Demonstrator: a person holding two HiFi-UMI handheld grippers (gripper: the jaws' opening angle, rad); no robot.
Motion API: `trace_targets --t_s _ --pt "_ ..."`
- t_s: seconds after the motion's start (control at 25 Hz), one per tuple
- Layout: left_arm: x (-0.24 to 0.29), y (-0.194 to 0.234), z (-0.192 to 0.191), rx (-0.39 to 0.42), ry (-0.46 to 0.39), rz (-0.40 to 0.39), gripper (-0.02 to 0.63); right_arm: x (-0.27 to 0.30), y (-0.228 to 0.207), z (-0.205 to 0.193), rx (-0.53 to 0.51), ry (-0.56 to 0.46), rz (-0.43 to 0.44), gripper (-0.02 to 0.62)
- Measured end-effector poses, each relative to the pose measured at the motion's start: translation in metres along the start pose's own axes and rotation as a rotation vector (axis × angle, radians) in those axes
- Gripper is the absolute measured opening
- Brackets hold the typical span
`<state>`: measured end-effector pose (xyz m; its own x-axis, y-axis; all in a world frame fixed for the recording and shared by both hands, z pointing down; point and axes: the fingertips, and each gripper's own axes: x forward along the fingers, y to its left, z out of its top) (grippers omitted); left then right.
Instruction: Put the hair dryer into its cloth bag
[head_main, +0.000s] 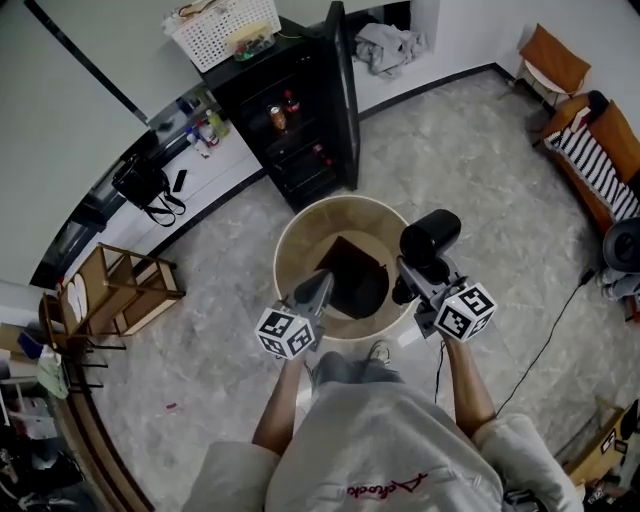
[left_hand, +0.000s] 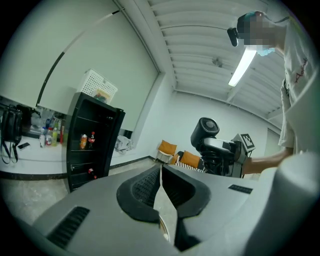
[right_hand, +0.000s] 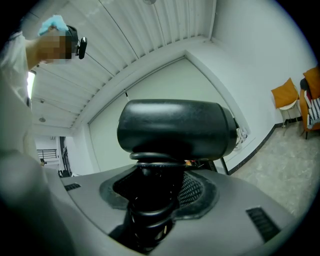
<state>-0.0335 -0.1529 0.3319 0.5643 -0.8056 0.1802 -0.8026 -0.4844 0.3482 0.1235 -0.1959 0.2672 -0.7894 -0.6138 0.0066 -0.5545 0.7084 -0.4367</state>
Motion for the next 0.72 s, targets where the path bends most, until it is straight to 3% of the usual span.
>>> trace_targets --t_s 0.72 --pt "0.024 0.058 -0.071 -0.082 0.156 -0.040 0.040 0.022 -0.049 -0.081 0.116 0.082 -0.120 0.209"
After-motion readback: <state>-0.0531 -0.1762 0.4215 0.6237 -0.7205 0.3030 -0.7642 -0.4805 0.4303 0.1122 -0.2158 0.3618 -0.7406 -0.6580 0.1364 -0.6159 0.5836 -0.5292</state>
